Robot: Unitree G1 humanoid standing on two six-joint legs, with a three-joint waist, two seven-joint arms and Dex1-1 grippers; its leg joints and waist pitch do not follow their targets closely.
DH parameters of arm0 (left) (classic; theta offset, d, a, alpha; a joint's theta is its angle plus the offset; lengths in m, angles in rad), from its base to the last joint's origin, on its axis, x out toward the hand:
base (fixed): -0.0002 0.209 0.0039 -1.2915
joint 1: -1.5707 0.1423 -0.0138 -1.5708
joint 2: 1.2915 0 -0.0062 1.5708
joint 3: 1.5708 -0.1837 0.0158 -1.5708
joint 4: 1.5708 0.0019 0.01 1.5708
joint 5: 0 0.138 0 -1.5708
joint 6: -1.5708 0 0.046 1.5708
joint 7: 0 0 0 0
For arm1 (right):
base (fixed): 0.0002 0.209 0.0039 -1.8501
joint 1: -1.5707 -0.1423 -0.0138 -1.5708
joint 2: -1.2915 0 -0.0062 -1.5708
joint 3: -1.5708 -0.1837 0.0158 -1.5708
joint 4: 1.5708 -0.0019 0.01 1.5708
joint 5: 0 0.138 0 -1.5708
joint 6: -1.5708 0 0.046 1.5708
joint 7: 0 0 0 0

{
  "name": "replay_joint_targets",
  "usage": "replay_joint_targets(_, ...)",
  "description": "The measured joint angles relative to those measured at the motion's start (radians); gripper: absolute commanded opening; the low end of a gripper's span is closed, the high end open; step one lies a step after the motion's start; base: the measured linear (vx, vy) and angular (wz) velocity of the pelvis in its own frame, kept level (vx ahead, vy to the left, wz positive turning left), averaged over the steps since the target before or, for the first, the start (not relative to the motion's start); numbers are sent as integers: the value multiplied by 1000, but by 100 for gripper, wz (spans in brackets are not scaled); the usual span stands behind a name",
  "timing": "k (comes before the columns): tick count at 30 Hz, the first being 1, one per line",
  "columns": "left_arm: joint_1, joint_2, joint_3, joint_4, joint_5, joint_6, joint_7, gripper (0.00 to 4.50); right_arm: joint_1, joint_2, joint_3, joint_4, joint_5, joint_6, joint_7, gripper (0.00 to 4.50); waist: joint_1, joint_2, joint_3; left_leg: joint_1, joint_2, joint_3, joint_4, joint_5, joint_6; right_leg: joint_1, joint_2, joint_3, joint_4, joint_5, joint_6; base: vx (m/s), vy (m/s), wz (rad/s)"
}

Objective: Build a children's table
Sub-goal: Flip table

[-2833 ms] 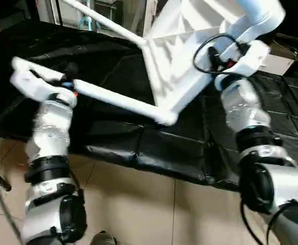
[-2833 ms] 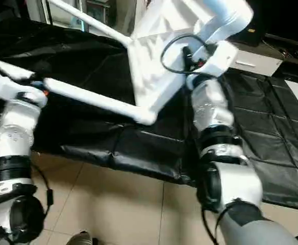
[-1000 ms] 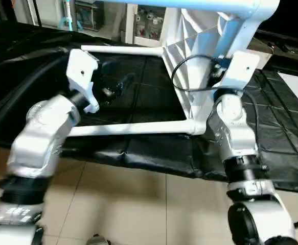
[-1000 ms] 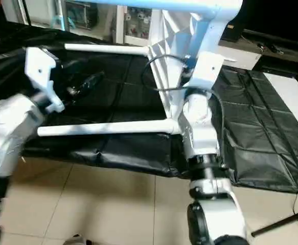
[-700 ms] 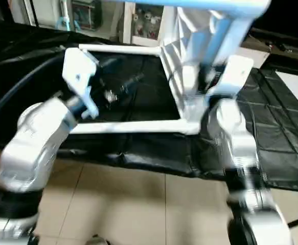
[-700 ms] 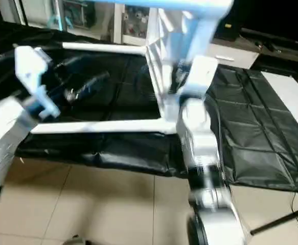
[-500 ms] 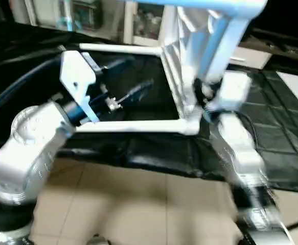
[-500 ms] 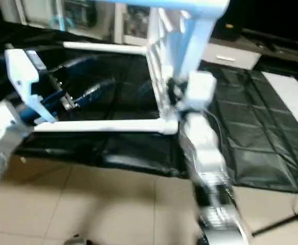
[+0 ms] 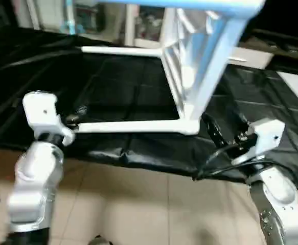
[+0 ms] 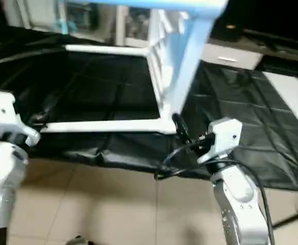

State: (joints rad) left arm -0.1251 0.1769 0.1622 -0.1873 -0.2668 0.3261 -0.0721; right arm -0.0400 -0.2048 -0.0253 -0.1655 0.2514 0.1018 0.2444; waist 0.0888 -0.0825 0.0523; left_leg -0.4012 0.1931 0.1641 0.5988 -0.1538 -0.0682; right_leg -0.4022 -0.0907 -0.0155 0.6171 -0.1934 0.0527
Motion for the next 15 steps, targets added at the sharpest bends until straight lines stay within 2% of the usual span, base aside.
replay_joint_targets(3,40,-12,-15,42,22,-39,-7,317,2,-1,1,91,-52,45,-49,316,-1,8,1,-1,-3,-4,0,0,0,2,0,0,-8,0,0,0,0,0)
replay_joint_targets(5,45,8,-44,55,89,-83,-4,317,17,-1,6,99,-61,65,-58,316,-1,9,2,-2,-3,-4,0,0,0,2,0,1,-8,0,0,0,0,0)
replay_joint_targets(8,33,15,-63,52,129,-131,-4,317,15,9,15,82,-66,64,-61,316,-1,11,1,-1,-3,-4,0,0,0,2,0,0,-8,0,0,0,0,0)
replay_joint_targets(10,12,19,-78,50,148,-151,-3,317,8,24,21,68,-61,70,-59,316,-1,7,-1,-1,-2,-4,-1,0,0,0,0,0,-6,0,0,0,0,0)
replay_joint_targets(13,-32,15,-89,48,194,-185,27,317,-32,46,30,92,-31,83,-32,316,-1,-8,-5,0,-2,-3,-1,0,1,0,-1,0,-6,1,0,0,0,0)
replay_joint_targets(14,-38,9,-93,49,204,-194,35,317,-46,44,33,101,-27,86,-19,316,1,-12,-6,2,-1,9,0,-2,4,-7,-2,5,-8,1,1,0,0,0)
replay_joint_targets(15,-36,7,-96,49,205,-197,37,317,-52,44,34,102,-27,87,-16,316,6,-18,-9,4,1,24,4,-7,12,-15,-1,20,-6,4,5,0,0,0)
